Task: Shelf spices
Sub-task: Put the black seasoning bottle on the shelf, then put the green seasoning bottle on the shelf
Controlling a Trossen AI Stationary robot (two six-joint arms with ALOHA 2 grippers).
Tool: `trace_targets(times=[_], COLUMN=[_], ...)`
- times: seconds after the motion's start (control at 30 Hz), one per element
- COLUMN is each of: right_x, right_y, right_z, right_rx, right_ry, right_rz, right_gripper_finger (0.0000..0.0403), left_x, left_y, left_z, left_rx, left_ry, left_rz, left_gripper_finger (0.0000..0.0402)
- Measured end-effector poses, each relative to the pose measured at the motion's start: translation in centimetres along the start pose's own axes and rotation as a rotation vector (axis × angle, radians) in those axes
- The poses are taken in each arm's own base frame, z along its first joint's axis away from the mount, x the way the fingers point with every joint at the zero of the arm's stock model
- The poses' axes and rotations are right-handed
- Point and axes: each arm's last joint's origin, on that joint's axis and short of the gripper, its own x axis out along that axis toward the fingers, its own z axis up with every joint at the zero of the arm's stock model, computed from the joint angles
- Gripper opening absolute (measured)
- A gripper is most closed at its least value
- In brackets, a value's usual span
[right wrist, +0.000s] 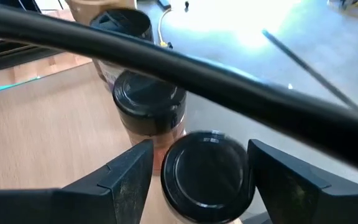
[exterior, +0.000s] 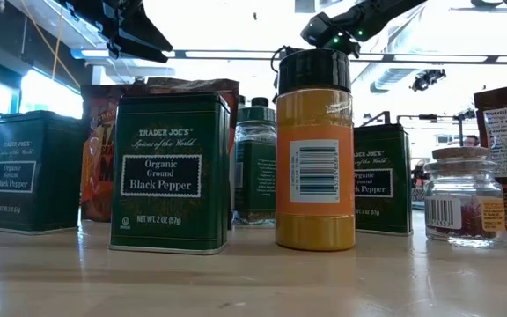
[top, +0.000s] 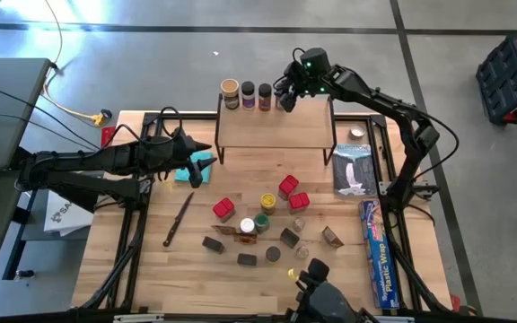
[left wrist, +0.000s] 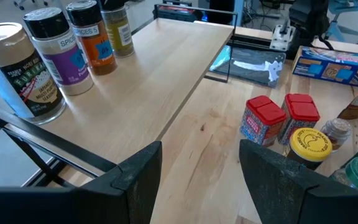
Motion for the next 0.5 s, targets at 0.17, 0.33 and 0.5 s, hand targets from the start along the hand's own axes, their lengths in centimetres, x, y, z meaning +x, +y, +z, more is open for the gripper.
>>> trace_targets(times=[0.17,0.33,0.5], right_x=[-1.4,-4.2,-8.5], right_y=[0.0,0.2,2.4], right_z=[1.1,2.4,3.7], right_rx=[-0.014,-0.056,-0.162], right_ry=[-0.075,-0.143,-0.191], right_rz=[-0.020,-0.057,-0.055], right_gripper_finger=[0.0255,0.0255,0.0255], left_x=[0.0,0.0,0.0], left_y=[0.0,0.0,0.0], left_z=[0.0,0.0,0.0], left_rx=[0.000,-0.009,-0.009], left_ry=[0.000,0.000,0.001], left_rz=[0.000,0.000,0.000], left_gripper_finger=[0.0209,0.0209,0.0209])
